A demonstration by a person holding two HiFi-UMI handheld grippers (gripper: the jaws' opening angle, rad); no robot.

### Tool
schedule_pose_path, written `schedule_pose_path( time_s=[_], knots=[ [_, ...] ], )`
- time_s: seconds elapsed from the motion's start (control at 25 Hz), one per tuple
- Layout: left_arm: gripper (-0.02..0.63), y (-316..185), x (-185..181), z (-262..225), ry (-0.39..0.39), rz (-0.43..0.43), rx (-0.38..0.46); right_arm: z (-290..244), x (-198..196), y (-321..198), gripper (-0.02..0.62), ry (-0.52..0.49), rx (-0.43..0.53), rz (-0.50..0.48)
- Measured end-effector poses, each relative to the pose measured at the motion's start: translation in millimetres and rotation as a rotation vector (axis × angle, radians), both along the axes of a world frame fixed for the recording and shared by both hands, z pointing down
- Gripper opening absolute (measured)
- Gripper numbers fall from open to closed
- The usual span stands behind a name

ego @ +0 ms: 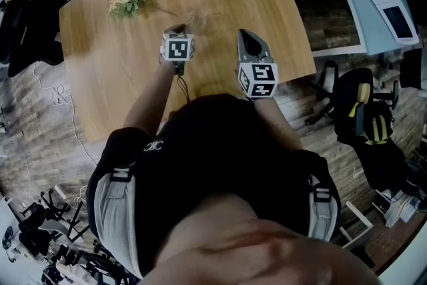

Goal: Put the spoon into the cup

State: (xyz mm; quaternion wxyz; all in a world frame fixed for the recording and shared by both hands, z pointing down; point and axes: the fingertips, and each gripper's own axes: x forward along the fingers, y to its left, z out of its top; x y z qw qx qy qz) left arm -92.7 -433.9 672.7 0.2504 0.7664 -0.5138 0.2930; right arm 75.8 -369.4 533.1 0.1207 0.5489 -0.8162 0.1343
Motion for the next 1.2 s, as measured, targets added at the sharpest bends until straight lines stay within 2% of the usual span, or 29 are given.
schedule_pose_path(
  time_s=[0.24, 0.44, 0.76, 0.84, 0.96, 1.2],
  knots=[
    [0.029, 0, -1, 10, -0.020, -0.001, -0.007, 3, 3, 1, 0.000, -0.003, -0.009, 0.001],
    [0.093, 1, 3, 2, -0.004, 0.013, 0.011, 4, -1, 1, 0.000, -0.007, -0.010, -0.008],
    [0.097, 6, -3, -18, 0.026, -0.021, 0.062, 5, -6, 2, 0.000, -0.013, -0.005, -0.028],
    [0.086, 7, -7, -27, 0.038, -0.040, 0.093, 5, -8, 2, 0.000, -0.014, -0.004, -0.034],
    [0.013, 8, -18, -42, 0.029, -0.085, 0.156, 2, -13, 1, 0.000, -0.016, 0.004, -0.050],
    [0.012, 16, -32, -63, 0.036, -0.133, 0.219, -2, -22, -1, 0.000, -0.030, 0.026, -0.088]
  ],
)
